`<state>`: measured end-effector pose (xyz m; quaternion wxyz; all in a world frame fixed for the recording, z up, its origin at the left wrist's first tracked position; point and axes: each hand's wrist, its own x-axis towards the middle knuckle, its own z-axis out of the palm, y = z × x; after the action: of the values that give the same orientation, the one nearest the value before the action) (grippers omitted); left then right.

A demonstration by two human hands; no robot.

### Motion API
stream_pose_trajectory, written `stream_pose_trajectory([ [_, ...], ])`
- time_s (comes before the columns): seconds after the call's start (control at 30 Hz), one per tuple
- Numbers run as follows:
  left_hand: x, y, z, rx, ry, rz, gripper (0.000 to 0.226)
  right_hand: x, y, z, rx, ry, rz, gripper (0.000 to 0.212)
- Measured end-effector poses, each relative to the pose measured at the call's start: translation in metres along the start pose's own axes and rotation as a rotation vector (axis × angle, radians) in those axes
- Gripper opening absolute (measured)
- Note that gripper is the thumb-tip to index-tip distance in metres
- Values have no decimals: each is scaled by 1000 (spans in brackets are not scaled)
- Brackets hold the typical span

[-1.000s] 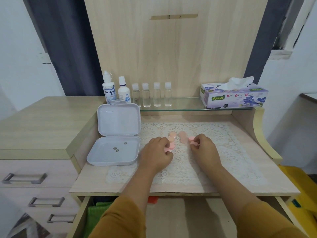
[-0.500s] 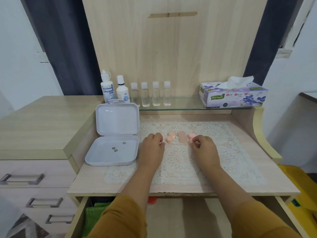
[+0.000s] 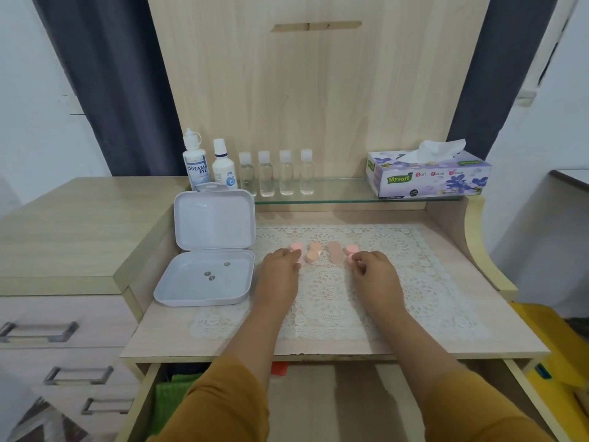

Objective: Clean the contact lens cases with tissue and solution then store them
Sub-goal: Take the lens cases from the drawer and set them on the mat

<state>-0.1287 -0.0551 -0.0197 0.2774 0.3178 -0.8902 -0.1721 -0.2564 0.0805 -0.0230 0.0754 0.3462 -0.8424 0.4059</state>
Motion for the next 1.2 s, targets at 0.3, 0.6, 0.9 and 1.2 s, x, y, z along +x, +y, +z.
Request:
stream_pose_trajectory([
  [0.3,-14,13,-14,3,94,56,25,-9,-8,-7,-23,72,-119,15],
  [0.6,-37,35,-48,28,-183,109,31,-36,-33,-43,-27,-178,-90,16],
  [0.9,-92,29,-76,-86,-281,206,17,-84,-57,-71,-54,-508,-182,15],
  [1.2,-122,25,-95,3,-598,257,17,-113,-59,-80,-153,-770,-368,12],
])
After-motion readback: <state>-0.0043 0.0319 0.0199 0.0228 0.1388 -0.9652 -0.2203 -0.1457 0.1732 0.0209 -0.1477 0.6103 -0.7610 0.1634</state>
